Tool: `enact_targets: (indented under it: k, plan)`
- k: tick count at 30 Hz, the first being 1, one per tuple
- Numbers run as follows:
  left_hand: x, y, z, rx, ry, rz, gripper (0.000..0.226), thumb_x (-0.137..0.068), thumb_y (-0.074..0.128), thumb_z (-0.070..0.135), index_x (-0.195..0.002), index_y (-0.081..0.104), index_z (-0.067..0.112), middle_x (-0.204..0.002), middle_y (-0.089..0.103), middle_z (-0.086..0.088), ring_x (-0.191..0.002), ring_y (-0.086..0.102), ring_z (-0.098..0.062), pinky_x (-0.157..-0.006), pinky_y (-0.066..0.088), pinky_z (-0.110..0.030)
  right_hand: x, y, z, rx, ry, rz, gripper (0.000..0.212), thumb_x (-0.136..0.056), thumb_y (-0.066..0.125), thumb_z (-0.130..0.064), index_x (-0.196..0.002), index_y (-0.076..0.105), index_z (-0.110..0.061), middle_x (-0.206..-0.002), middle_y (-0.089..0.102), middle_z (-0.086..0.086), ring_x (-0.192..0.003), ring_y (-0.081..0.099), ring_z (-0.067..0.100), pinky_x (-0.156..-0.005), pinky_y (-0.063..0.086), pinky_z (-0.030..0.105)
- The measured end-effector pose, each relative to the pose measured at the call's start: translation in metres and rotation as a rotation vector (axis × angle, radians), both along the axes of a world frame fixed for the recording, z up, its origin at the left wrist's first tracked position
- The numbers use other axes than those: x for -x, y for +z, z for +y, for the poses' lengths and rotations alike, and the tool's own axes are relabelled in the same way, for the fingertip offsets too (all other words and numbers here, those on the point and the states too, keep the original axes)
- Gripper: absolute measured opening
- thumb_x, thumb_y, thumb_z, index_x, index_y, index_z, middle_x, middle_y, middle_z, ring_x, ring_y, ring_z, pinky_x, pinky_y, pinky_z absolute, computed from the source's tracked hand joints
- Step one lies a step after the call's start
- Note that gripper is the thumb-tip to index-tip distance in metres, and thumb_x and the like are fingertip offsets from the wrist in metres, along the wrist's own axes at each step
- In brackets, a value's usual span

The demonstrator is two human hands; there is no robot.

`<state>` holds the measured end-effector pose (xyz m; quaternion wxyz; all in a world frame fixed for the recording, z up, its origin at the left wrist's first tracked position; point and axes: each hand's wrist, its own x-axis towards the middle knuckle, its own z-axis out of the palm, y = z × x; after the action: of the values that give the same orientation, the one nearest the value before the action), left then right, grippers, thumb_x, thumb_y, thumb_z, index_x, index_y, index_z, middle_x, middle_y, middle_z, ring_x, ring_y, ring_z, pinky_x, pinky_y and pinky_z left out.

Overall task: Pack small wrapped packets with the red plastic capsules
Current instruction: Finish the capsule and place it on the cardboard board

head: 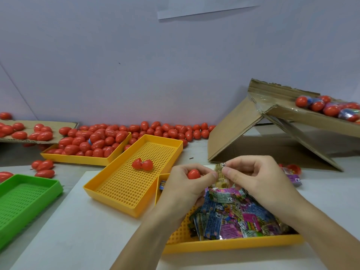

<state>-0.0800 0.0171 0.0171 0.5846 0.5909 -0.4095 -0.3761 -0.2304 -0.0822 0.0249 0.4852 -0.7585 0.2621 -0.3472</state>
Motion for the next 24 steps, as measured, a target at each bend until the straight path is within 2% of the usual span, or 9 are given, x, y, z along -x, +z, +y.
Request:
enact_targets:
  k: [1, 3, 7, 10, 14, 19, 24]
  plan:
    - [0.0002, -0.0001, 0.0001, -0.002, 0.0, -0.004, 0.018, -0.085, 0.076, 0.021, -0.067, 0.073, 0.023, -0.052, 0.051, 0.012, -0.045, 0.045, -0.004, -0.045, 0.04, -0.019, 0.0003, -0.0004, -0.0008, -0.014, 0.005, 0.0, 0.008, -0.084, 0.071, -0.031, -0.087, 0.078, -0.026, -0.076, 0.076, -0.005, -0.072, 0.071, 0.005, -0.064, 0.052, 0.012]
    - [0.0003, 0.0004, 0.0002, -0.002, -0.007, 0.008, 0.018, -0.086, 0.076, 0.023, -0.068, 0.073, 0.023, -0.053, 0.049, 0.012, -0.046, 0.044, -0.006, -0.045, 0.04, -0.02, 0.0008, -0.0003, -0.0009, -0.039, 0.016, 0.011, 0.011, -0.09, 0.068, -0.023, -0.085, 0.078, -0.027, -0.072, 0.075, -0.001, -0.067, 0.07, 0.006, -0.062, 0.052, 0.012]
    - [0.0008, 0.0037, 0.0015, 0.018, -0.038, 0.067, 0.014, -0.085, 0.075, 0.026, -0.072, 0.074, 0.023, -0.056, 0.045, 0.007, -0.048, 0.041, -0.008, -0.045, 0.038, -0.021, 0.0017, 0.0022, -0.0011, -0.128, 0.021, 0.02, 0.017, -0.095, 0.063, -0.02, -0.09, 0.078, -0.025, -0.078, 0.077, 0.002, -0.073, 0.072, 0.013, -0.066, 0.059, 0.024]
    - [0.0014, 0.0044, 0.0014, 0.017, -0.001, 0.067, 0.017, -0.088, 0.073, 0.024, -0.071, 0.073, 0.024, -0.054, 0.046, 0.008, -0.047, 0.042, -0.007, -0.045, 0.038, -0.021, 0.0022, 0.003, -0.0018, -0.157, 0.021, 0.031, 0.017, -0.095, 0.062, -0.019, -0.092, 0.077, -0.024, -0.08, 0.077, 0.003, -0.076, 0.074, 0.016, -0.067, 0.06, 0.026]
    - [0.0041, 0.0023, -0.0003, 0.031, 0.123, -0.083, 0.019, -0.087, 0.075, 0.025, -0.069, 0.073, 0.026, -0.052, 0.053, 0.014, -0.045, 0.051, -0.003, -0.045, 0.04, -0.015, 0.0012, 0.0012, -0.0006, -0.107, -0.014, 0.085, 0.012, -0.094, 0.065, -0.022, -0.093, 0.076, -0.027, -0.074, 0.077, -0.001, -0.074, 0.073, 0.015, -0.063, 0.058, 0.021]
    - [0.0061, -0.0004, -0.0032, 0.075, 0.238, -0.314, 0.02, -0.088, 0.074, 0.02, -0.069, 0.069, 0.024, -0.066, 0.064, 0.018, -0.066, 0.062, 0.004, -0.055, 0.046, -0.008, 0.0012, 0.0017, 0.0011, -0.052, -0.031, 0.104, 0.01, -0.092, 0.068, -0.025, -0.089, 0.077, -0.027, -0.074, 0.076, -0.005, -0.073, 0.072, 0.007, -0.06, 0.055, 0.016]
    - [0.0058, -0.0032, -0.0039, 0.107, 0.285, -0.433, 0.019, -0.088, 0.073, 0.02, -0.071, 0.068, 0.025, -0.067, 0.064, 0.013, -0.069, 0.062, 0.001, -0.06, 0.047, -0.01, 0.0022, 0.0033, 0.0005, -0.085, -0.014, 0.141, 0.01, -0.091, 0.068, -0.027, -0.088, 0.078, -0.026, -0.073, 0.075, -0.005, -0.068, 0.069, 0.004, -0.059, 0.051, 0.015]
